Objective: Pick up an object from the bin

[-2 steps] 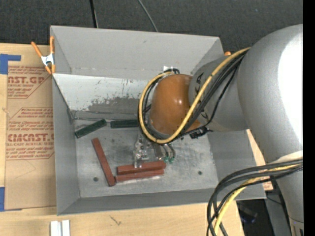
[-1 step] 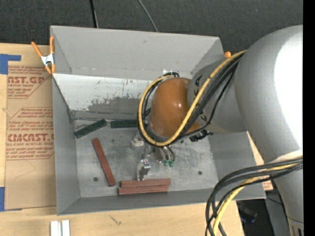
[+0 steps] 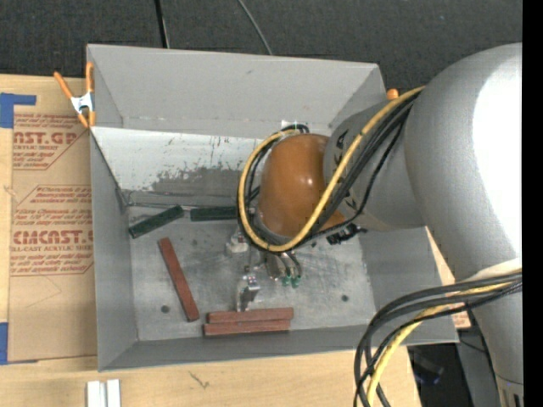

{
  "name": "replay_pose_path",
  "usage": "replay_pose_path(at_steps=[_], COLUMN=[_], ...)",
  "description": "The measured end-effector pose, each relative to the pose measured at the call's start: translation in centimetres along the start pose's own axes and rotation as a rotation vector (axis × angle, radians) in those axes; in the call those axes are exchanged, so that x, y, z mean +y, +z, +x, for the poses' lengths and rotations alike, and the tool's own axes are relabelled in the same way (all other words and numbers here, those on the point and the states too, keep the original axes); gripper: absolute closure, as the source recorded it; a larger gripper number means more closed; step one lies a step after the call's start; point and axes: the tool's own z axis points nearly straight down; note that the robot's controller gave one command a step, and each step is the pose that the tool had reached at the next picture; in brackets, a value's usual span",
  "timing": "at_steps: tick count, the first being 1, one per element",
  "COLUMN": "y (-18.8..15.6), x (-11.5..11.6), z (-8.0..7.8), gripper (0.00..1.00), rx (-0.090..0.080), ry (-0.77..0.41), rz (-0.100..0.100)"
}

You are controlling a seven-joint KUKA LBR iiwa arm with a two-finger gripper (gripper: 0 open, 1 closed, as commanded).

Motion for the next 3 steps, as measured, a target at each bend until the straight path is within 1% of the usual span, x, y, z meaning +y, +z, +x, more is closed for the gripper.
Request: replay_pose_path(at_steps=[1, 2, 3], y=[-2.6, -9.2, -0.3], x=[0.3, 2.5, -1.7], z=[1.6, 4.5, 4.9], gripper=[0.00, 0.00, 1.00], rx=[-0.001, 0.013, 0.020], ry=[-0.078, -0.182, -0.170], rz=[0.002, 0.002, -0.003])
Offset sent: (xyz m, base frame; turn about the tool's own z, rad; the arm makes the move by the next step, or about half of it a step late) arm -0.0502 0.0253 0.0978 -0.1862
